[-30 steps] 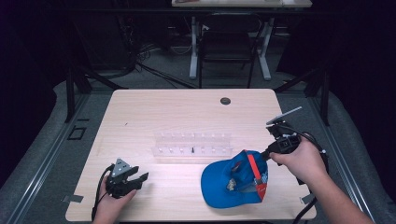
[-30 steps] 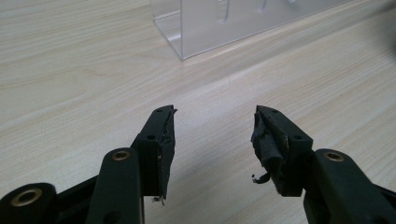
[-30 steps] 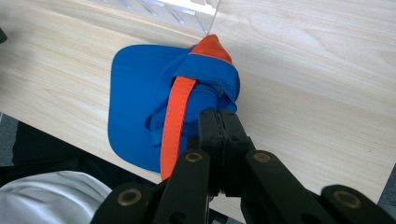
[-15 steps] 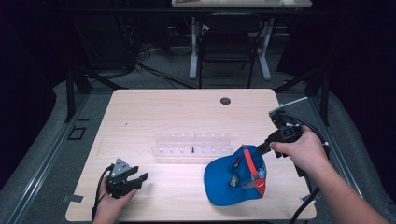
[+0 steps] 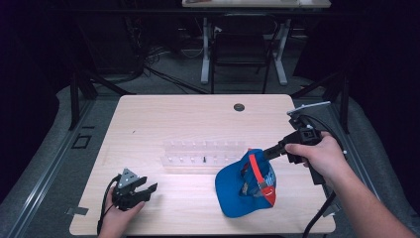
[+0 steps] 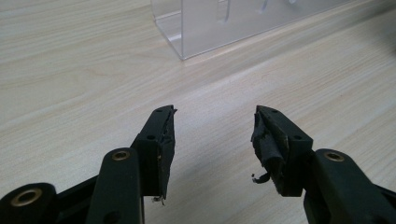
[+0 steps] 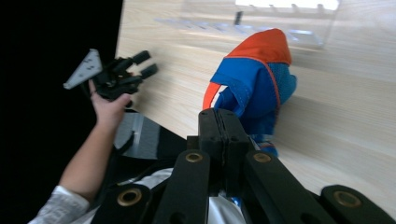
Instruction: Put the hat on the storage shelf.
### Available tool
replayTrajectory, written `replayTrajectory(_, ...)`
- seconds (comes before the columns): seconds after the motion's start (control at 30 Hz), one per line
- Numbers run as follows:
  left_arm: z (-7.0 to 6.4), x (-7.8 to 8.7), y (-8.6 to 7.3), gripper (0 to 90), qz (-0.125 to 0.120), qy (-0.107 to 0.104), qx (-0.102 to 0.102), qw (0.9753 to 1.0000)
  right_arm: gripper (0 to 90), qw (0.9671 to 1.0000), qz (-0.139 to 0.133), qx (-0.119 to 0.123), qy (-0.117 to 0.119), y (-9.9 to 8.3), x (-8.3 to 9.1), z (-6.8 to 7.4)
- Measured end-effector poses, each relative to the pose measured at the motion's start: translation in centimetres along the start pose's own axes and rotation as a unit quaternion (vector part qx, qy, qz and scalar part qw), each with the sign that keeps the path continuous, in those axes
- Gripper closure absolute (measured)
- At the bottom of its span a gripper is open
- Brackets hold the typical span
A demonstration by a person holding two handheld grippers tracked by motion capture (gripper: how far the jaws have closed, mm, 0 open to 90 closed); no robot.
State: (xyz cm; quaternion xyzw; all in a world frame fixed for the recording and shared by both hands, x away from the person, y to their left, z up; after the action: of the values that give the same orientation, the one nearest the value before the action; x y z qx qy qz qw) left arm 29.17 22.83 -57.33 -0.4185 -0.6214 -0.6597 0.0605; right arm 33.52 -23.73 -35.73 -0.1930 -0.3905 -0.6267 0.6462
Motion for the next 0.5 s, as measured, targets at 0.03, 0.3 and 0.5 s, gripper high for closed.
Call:
replayTrajectory(0.03,0.0,0.0,0.0,49.0,0.0,0.0,0.0,1.0,90.0,0.9999,-0.002,-0.002,0.011,0.0,0.0,0.1)
replayTrajectory(0.3,0.0,0.0,0.0,49.0,0.002,0.0,0.0,1.0,90.0,0.9979,-0.022,0.008,0.061,0.4,-0.1,0.8)
replayTrajectory(0.5,0.0,0.0,0.0,49.0,0.0,0.0,0.0,1.0,90.0,0.9953,-0.037,0.023,0.087,0.7,0.1,1.9)
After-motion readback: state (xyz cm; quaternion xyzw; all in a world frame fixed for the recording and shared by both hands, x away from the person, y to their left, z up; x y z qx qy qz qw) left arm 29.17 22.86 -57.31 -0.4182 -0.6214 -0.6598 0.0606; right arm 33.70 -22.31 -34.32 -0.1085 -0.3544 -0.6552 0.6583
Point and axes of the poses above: each handheld gripper's, and its own axes: x roughly backward along the jaws, y roughly out of its top, z roughly to its left, the point moved 1 cm from there along -x, roughly forward along the jaws, and after that the axes turned 5 degrees about x, right-handed, at the moved point
